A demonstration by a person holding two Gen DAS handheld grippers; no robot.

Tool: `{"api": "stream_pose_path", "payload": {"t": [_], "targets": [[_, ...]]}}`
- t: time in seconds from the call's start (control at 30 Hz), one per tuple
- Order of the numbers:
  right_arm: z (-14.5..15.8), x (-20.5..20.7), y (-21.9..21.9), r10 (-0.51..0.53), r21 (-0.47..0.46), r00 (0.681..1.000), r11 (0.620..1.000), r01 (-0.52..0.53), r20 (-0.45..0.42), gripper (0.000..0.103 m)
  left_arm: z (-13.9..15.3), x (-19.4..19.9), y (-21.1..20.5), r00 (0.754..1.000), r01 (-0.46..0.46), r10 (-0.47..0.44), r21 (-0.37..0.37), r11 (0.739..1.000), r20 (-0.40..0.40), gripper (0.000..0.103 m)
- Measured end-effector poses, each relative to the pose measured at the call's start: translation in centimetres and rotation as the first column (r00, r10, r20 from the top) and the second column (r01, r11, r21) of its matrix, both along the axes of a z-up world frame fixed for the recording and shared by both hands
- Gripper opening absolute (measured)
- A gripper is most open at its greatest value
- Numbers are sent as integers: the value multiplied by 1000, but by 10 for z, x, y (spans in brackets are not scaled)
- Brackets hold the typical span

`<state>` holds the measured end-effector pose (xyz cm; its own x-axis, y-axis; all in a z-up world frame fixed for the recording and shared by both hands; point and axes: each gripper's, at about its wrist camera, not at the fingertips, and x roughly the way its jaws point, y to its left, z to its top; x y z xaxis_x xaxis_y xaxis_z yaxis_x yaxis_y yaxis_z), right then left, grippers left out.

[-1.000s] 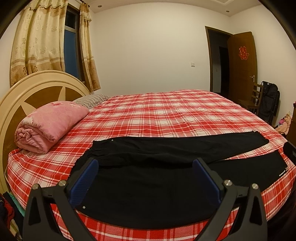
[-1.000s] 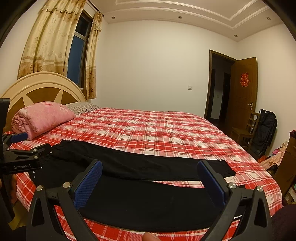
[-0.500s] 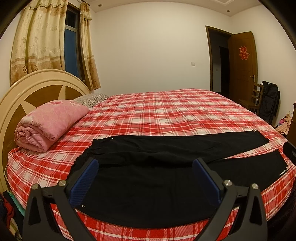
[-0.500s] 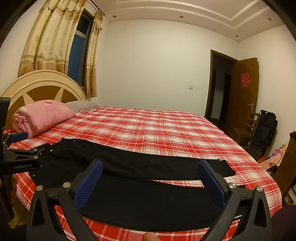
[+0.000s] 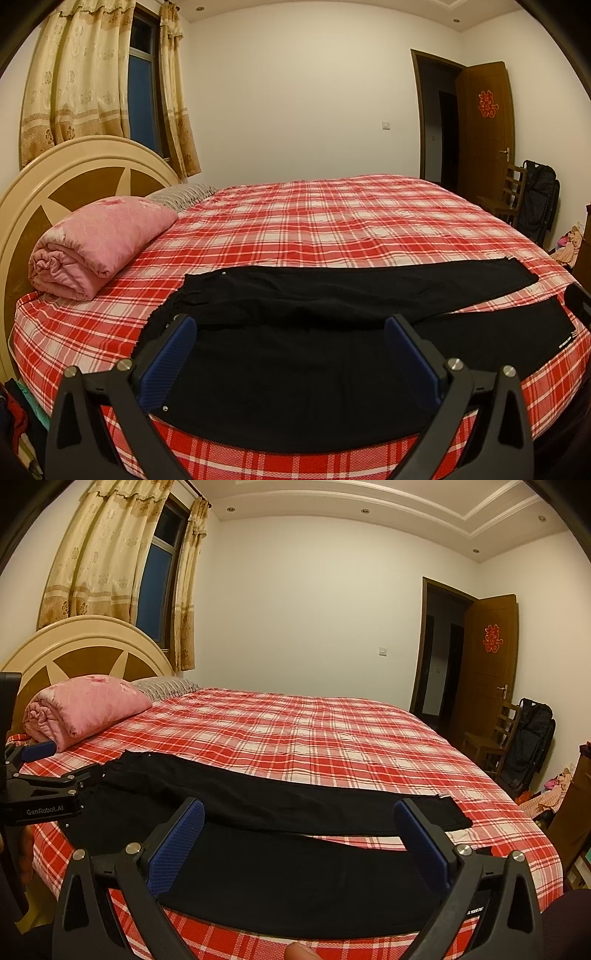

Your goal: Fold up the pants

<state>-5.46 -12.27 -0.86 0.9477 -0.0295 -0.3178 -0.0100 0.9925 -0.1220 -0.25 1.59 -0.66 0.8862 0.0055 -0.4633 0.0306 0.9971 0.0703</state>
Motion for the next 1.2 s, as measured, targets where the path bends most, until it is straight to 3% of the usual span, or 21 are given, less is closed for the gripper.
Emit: {"api": "stream_pose_path", "payload": {"t": [0.5, 0.63, 0.9, 1.03, 1.2], "targets": [[-10, 6, 1, 2, 3, 1000, 1000, -2, -27, 102, -13, 9, 2, 999, 21, -22, -12, 1000, -30, 103], [-23, 20, -4, 6, 6, 997, 1000, -5, -83, 102, -26, 25, 18, 998, 31, -30, 35, 999, -46, 103], [-65, 67, -47, -51, 70, 967, 995, 70, -250, 102, -51, 124, 124, 985, -109, 124, 126, 986, -118, 103], [-75, 95, -81, -109, 94, 943, 985, 145, -315, 102, -62, 181, 164, 968, -124, 144, 111, 986, -204, 103], [-68, 118, -106, -180, 29, 929, 979, 200, -324, 102, -76, 238, 191, 954, -132, 152, 91, 987, -258, 95]]}}
